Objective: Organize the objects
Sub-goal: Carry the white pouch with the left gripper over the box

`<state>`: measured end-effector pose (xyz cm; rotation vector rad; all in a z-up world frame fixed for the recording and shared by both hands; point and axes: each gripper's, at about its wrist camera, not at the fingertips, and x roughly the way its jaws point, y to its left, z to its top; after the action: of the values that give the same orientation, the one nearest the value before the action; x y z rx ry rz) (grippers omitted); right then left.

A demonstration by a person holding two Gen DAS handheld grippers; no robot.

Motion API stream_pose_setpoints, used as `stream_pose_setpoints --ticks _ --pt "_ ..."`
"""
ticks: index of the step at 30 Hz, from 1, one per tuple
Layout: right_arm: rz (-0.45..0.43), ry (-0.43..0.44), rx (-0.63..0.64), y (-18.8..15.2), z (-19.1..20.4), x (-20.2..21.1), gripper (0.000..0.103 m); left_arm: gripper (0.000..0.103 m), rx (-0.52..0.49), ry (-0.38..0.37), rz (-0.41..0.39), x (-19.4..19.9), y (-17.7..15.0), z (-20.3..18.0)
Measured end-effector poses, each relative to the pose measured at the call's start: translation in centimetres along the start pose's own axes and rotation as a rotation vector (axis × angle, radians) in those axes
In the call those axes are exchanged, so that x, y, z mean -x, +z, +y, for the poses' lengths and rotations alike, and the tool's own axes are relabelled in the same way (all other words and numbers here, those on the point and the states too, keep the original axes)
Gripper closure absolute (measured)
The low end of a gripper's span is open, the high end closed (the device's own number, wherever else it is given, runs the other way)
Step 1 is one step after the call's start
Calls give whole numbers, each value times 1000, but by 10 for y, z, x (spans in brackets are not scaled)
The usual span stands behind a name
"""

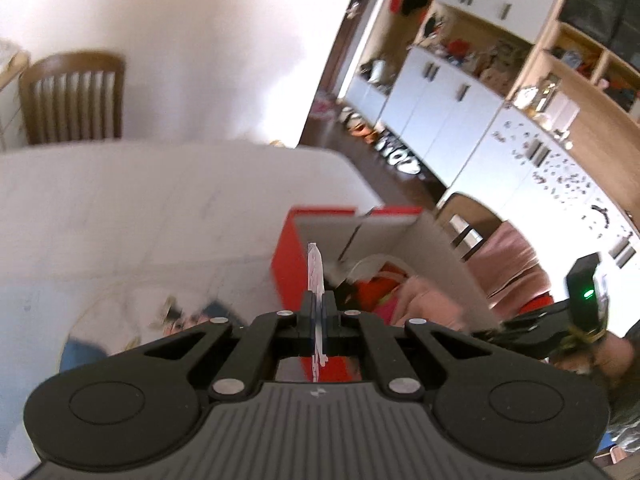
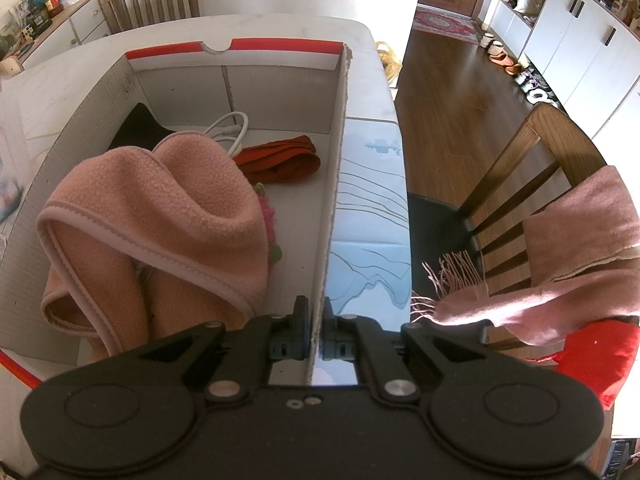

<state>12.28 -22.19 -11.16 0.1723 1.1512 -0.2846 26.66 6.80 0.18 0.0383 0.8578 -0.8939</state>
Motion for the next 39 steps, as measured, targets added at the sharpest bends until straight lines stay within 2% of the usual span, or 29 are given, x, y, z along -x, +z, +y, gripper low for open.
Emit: stream_pose_setpoints --ticks 5,12,16,19,28,34,39 --pt "0 0 -1 0 0 0 100 101 -72 -38 -43 6 25 -22" --pt "-1 0 -1 0 0 0 100 101 -142 -58 -36 -22 41 -49" --pt "-1 1 -2 0 0 0 100 101 -193 -62 0 -45 43 -62" --pt "-1 3 -4 1 1 -1 100 101 -230 -38 29 -63 41 -67" --pt "-2 5 -8 0 -1 -1 100 101 -270 0 94 -105 35 -74" --pt "-3 7 -13 0 -1 -1 100 101 -262 -6 103 -126 30 -80" --pt "-4 8 -14 -1 -2 -1 100 101 -304 12 139 -143 22 -87"
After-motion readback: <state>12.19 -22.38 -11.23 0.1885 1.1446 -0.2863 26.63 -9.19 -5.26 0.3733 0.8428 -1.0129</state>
